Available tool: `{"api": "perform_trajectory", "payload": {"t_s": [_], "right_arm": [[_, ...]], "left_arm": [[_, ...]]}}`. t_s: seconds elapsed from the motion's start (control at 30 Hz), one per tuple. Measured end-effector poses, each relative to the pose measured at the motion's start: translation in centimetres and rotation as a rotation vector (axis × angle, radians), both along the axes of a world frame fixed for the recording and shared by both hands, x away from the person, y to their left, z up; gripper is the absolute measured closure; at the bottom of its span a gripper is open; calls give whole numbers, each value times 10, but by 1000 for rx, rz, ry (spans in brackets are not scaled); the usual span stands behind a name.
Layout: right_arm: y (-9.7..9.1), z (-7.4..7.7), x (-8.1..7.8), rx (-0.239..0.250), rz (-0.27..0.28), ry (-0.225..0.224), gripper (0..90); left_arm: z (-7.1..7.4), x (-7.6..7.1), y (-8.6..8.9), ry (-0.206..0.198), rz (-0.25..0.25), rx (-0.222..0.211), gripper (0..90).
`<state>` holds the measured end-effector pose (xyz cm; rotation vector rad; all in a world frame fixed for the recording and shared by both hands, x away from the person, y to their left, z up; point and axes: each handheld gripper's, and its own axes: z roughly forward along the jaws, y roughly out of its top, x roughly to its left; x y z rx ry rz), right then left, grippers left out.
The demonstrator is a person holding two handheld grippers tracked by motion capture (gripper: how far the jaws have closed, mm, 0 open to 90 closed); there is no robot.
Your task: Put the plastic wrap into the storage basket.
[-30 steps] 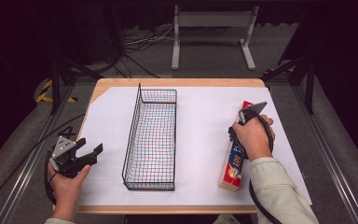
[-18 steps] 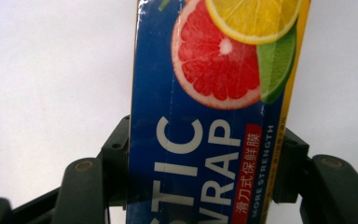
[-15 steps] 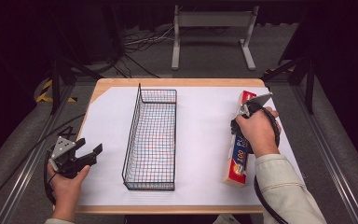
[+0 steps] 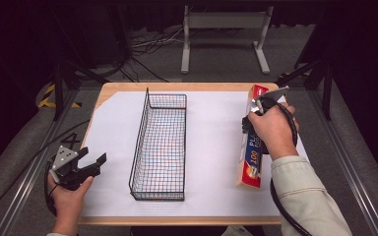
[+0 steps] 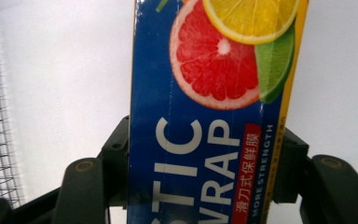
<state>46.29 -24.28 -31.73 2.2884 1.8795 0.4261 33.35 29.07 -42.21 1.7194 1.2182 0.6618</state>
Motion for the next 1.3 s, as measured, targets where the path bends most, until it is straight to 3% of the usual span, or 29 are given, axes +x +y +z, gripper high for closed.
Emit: {"api": "perform_trajectory", "payload": {"t_s": [0.33, 0.43, 0.53, 0.83, 1.07, 1.3], "right_arm": [[31, 13, 7, 1, 81, -23, 411], [46, 17, 10, 1, 129, -27, 411], [58, 22, 10, 5, 150, -33, 411], [92, 34, 13, -13, 218, -38, 411], [116, 40, 14, -8, 273, -51, 411], [135, 46, 16, -16, 289, -62, 411]], "left_arm": [[0, -12, 9, -6, 15, 3, 271], [0, -14, 10, -5, 18, -3, 268], [3, -17, 6, -26, -3, 9, 263], [4, -17, -2, -43, -49, 48, 253], [4, -16, -3, -52, -43, 52, 254], [2, -15, -4, -47, -32, 66, 265]]}}
